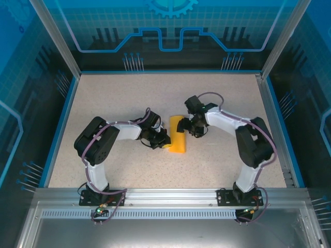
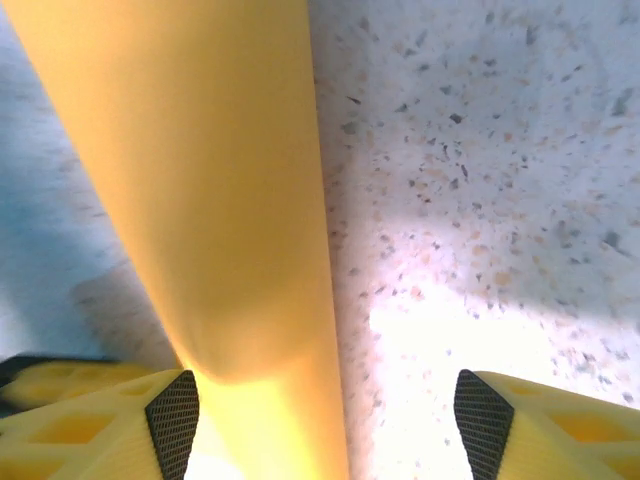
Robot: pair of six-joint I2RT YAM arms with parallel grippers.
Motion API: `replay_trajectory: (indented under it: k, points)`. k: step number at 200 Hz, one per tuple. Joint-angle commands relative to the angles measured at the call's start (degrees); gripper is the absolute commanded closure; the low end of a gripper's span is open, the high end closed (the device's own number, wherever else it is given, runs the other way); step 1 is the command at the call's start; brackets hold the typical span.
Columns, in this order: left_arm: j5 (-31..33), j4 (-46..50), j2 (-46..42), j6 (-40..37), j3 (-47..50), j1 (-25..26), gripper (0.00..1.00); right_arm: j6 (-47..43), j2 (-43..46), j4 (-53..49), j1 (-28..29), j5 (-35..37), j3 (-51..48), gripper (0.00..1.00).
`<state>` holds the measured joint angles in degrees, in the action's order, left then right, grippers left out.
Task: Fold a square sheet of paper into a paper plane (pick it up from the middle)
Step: Hold the square sheet of paper at the center of the table, then fold the square sheet of paper in half at the center of the table.
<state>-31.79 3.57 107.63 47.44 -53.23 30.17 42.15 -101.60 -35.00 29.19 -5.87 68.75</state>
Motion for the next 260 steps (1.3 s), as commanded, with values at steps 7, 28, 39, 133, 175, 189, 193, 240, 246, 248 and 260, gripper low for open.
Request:
replay_trajectory:
  k: [7,28,39,133,175,189,193,240,246,248,260]
  points:
    - [4.72,6.57,3.2,-1.06,0.67,0.85,0.99,-3.65,3.34,5.58,0.85,-6.84,-0.64,0.33]
    - [4.82,6.75,3.2,-1.11,0.6,0.85,0.99,-5.08,2.6,7.46,2.89,-9.74,-0.51,0.41]
    - [4.81,6.8,3.28,-1.07,0.48,0.84,0.99,-5.41,1.65,7.18,3.62,-9.75,0.12,0.45]
    - [5.1,8.38,3.9,-0.59,-0.29,0.94,1.0,-6.94,-5.36,7.21,2.03,-11.05,-1.09,0.76]
    - [5.13,8.82,4.16,-0.54,-0.34,1.14,1.0,-9.61,-6.06,9.13,0.14,-12.03,-3.17,0.78]
    - [5.24,8.89,4.24,-0.5,-0.21,1.2,1.0,-10.56,-6.55,9.89,-0.57,-12.61,-3.91,0.79]
    - [5.24,9.07,4.25,-0.46,-0.2,1.2,1.0,-10.74,-6.64,10.12,-0.79,-12.72,-4.11,0.79]
    - [5.62,9.61,4.34,-0.6,-0.03,1.23,1.0,-13.54,-6.83,13.59,-2.98,-14.16,-6.35,0.79]
    - [5.61,9.66,4.41,-0.53,-0.02,1.24,1.0,-13.79,-6.9,13.79,-3.31,-14.67,-6.44,0.79]
    - [5.6,9.71,4.44,-0.6,-0.03,1.28,1.0,-13.9,-6.93,13.93,-3.38,-14.93,-6.53,0.79]
    - [5.65,9.7,4.45,-0.67,-0.07,1.29,1.0,-14.26,-7.04,14.37,-3.83,-15.51,-6.8,0.79]
